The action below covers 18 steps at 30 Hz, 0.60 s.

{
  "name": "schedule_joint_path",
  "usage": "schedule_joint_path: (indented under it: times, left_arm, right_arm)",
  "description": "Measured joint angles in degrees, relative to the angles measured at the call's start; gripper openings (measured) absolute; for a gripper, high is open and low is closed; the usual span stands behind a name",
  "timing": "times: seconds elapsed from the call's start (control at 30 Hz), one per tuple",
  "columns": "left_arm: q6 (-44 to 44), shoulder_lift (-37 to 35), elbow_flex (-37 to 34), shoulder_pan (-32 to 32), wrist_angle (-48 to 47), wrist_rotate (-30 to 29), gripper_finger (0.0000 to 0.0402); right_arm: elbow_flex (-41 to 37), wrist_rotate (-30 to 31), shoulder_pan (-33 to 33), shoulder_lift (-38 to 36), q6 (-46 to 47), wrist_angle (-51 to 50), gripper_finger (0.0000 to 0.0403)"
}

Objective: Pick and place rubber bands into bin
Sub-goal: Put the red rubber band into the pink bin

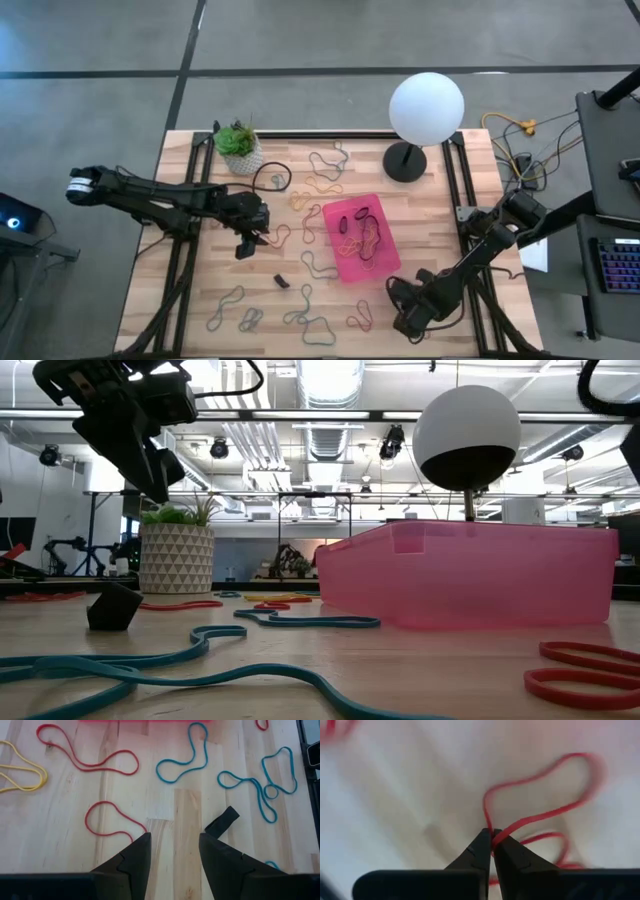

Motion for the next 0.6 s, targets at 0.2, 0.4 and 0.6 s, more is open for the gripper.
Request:
schedule_joint_path:
  times: [0.2, 0.4, 0.6]
  left_arm:
    - [0.34, 0.02, 0.0, 0.01, 0.25, -2.35, 0.015]
    - [1.45, 0.02, 0.0, 0.01, 1.41, -2.41, 0.015]
    - [1.48, 0.02, 0.02, 0.01, 2.73, -2.42, 0.015]
  right_arm:
    - [4.03, 15.94, 1.62, -5.16, 23.8, -12.48, 0.0008]
    - [8.96, 27.89, -0.61, -11.31, 27.08, -20.48, 0.0008]
    - [11.43, 34.54, -7.06, -17.39, 16.9, -20.99, 0.0008]
